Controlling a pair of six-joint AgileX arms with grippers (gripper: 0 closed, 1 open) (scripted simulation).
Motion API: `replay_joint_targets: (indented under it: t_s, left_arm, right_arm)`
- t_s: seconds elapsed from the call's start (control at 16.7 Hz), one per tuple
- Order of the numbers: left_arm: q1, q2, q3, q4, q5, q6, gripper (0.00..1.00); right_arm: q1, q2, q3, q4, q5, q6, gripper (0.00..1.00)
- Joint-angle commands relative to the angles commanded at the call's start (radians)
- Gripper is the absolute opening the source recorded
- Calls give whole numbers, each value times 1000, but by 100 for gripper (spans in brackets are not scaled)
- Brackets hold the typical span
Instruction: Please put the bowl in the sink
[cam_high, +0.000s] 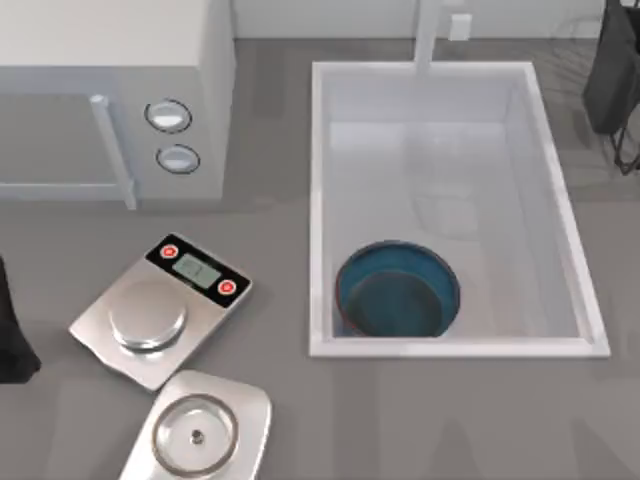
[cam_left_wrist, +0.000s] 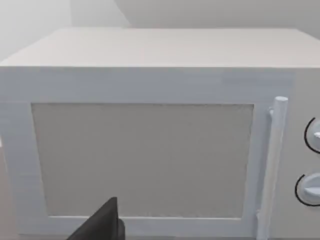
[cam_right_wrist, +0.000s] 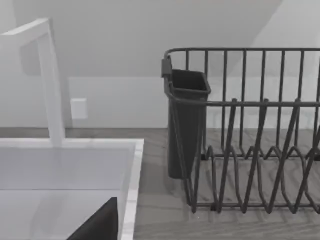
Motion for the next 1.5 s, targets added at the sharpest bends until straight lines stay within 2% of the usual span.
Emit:
replay_joint_targets:
  t_s: [0.24,0.54,0.78,1.26,1.5]
  left_arm:
    - [0,0,0,0,0,0,100]
    - [0,0,0,0,0,0,100]
    - [0,0,0,0,0,0,100]
    - [0,0,0,0,0,0,100]
    - [0,0,0,0,0,0,100]
  right_arm:
    - [12,30,30,-19,-1,20,100]
    - [87,289,267,-166,-3,162,100]
    - [169,652,530,-353,0,319,100]
    - [336,1555,1076,-751,5,633,100]
    - [411,1897,1329,-903,4,773,100]
